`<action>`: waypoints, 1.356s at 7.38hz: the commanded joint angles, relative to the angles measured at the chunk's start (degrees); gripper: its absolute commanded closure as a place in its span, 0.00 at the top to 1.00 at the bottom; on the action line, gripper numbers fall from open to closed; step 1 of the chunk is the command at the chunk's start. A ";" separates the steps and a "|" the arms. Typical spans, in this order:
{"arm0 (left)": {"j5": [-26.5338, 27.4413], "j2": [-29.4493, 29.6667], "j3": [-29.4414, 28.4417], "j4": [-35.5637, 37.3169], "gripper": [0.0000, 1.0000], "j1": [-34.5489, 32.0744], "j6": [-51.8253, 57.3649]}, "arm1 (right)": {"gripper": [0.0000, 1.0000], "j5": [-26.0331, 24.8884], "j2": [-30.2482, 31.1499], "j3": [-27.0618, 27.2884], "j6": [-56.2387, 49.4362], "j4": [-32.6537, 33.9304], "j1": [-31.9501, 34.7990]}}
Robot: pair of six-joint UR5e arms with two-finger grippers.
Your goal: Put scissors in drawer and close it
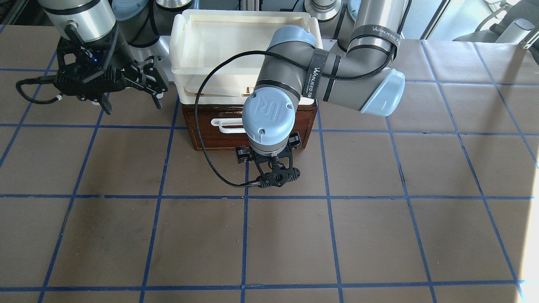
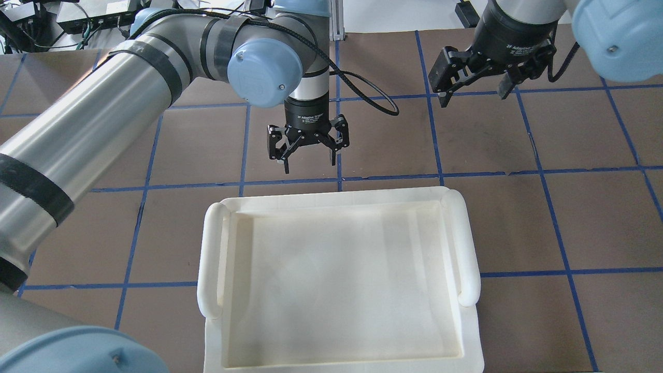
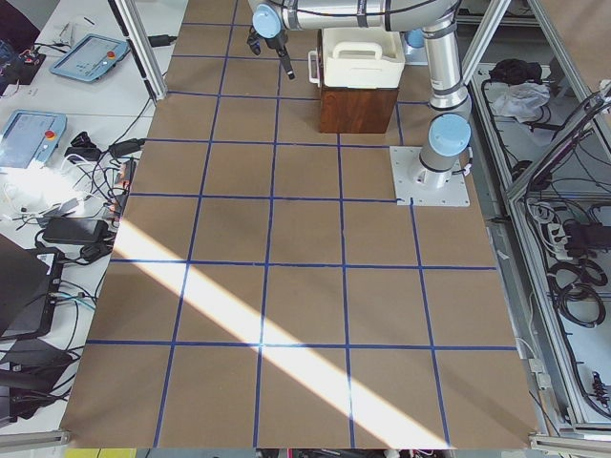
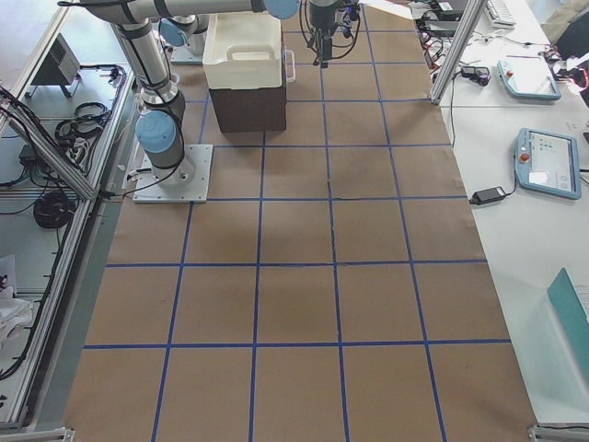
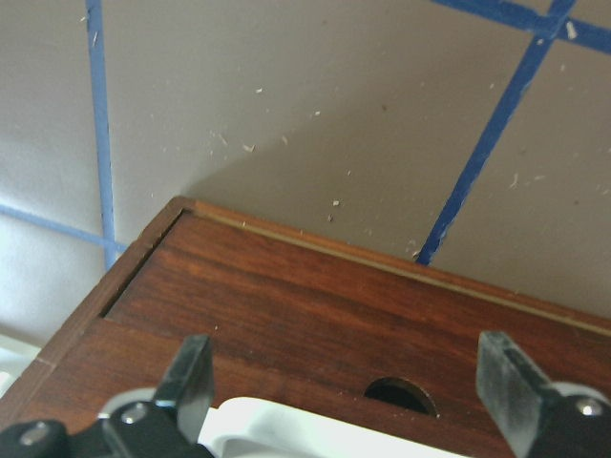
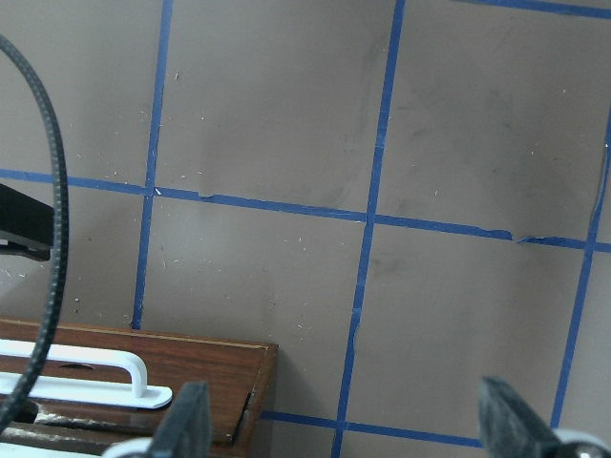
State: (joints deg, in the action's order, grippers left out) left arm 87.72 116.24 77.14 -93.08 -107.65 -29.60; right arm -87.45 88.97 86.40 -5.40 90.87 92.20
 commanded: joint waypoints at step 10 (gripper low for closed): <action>3.25 -19.55 2.03 1.24 1.00 21.42 26.69 | 1.00 0.00 -0.11 0.18 -0.05 -0.25 0.00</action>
State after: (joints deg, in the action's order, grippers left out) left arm 91.03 98.96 77.21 -91.57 -88.17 -3.84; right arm -87.45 88.86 86.57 -5.45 90.60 92.20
